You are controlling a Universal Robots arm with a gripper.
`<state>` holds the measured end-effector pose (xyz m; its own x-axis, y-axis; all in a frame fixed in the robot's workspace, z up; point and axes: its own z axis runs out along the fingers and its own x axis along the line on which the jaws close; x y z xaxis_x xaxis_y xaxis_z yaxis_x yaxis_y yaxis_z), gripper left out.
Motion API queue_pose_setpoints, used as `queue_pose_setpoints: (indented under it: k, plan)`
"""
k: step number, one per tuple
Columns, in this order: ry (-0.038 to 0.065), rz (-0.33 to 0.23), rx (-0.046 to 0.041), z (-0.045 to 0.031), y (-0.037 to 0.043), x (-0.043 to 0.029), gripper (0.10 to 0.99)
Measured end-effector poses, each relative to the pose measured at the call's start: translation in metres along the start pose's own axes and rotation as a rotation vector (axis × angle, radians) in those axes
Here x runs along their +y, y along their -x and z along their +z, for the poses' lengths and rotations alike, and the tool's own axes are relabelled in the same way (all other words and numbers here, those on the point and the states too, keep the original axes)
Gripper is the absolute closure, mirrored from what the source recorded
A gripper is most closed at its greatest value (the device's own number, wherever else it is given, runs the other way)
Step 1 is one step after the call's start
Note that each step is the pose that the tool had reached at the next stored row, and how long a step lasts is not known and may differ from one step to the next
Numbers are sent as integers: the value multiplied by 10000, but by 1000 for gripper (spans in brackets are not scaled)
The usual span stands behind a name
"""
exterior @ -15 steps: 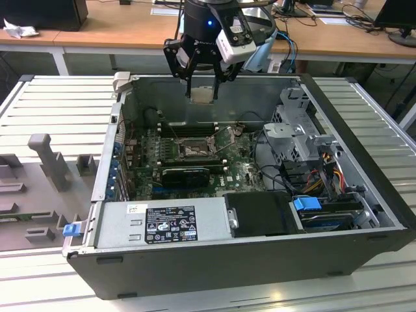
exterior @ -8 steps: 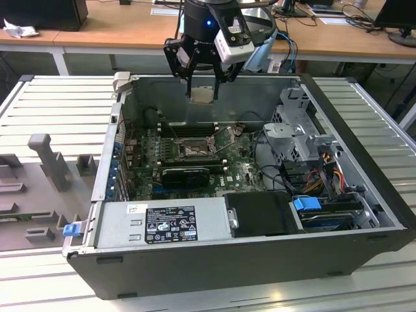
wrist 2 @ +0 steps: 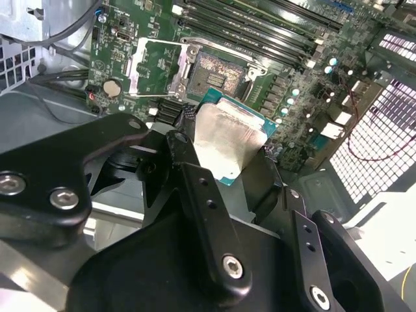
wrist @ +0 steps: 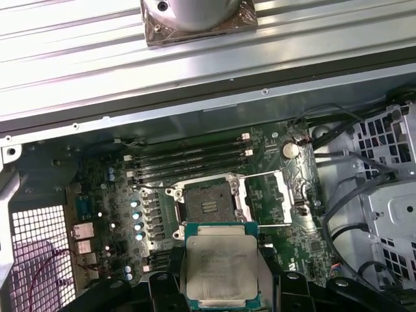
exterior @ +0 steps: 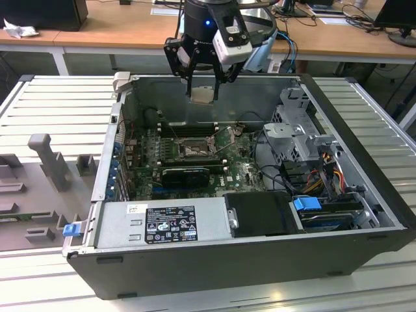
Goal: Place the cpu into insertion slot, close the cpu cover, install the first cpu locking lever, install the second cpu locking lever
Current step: 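Place the cpu into insertion slot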
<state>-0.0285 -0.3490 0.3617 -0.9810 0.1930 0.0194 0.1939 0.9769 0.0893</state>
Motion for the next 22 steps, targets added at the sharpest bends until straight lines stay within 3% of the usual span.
queue_pose_setpoints:
  k: [22]
  plan:
    - [22, 1030, -93, 1, 0, 0, 557]
